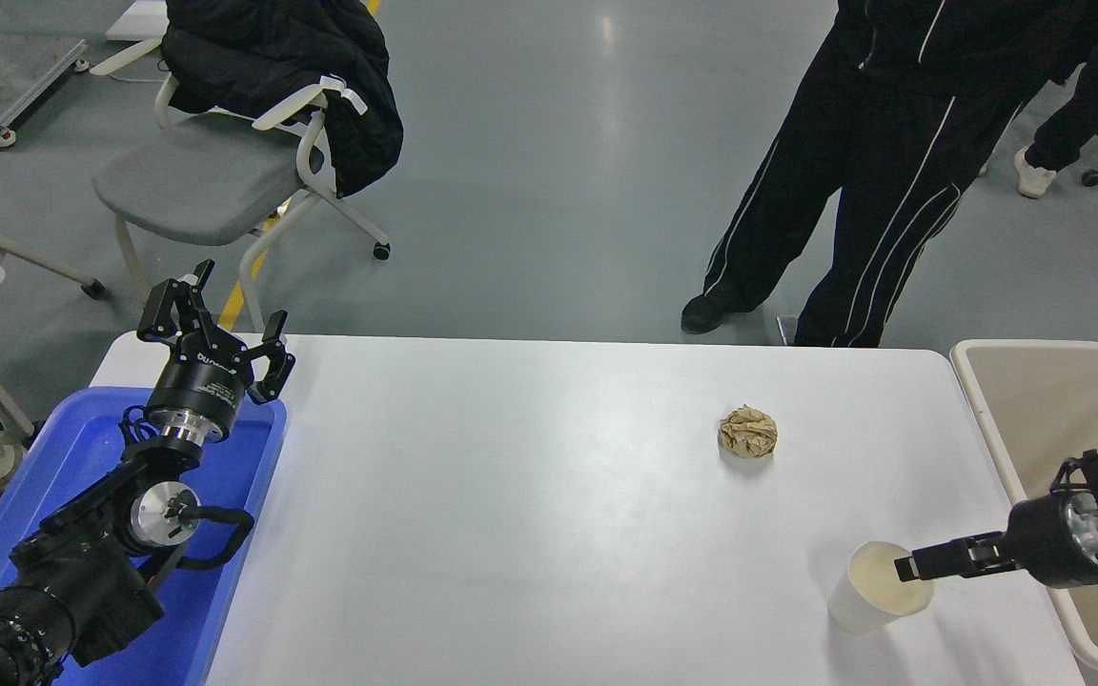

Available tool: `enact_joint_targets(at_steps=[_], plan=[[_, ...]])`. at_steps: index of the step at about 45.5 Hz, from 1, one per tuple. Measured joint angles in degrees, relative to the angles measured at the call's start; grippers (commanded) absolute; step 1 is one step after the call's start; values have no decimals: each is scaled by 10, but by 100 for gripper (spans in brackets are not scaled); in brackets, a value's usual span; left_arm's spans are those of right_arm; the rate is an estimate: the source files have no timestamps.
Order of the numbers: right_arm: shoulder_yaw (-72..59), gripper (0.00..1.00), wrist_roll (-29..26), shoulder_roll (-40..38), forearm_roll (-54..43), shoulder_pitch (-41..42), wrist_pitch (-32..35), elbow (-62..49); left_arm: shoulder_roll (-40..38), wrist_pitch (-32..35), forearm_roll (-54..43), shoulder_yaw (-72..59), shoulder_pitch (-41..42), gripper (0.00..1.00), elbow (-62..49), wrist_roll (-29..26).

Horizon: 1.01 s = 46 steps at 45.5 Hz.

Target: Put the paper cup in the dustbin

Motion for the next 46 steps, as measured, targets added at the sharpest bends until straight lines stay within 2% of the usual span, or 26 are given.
enact_joint_targets(at_steps=[3, 6, 7, 11, 14, 19, 46], plan=[[0, 70, 0, 3, 0, -3, -6, -2, 0, 0, 0, 0, 0, 100, 0, 0], [0, 43, 1, 6, 0, -5, -11, -4, 0, 0, 0, 0, 0, 100, 0, 0], [0, 37, 1, 7, 0, -6, -12, -4, 0, 0, 0, 0, 0, 100, 0, 0], [-1, 32, 2, 11, -1, -8, -16, -6, 0, 0, 0, 0, 0, 100, 0, 0], [-2, 24, 2, 14, -2, -10, -18, -7, 0, 0, 0, 0, 0, 100, 0, 0], [-3, 1, 3, 19, -3, -11, -21, -8, 0, 0, 0, 0, 0, 100, 0, 0], [2, 0, 25, 25, -1, -9, -33, -10, 0, 0, 0, 0, 0, 100, 0, 0]])
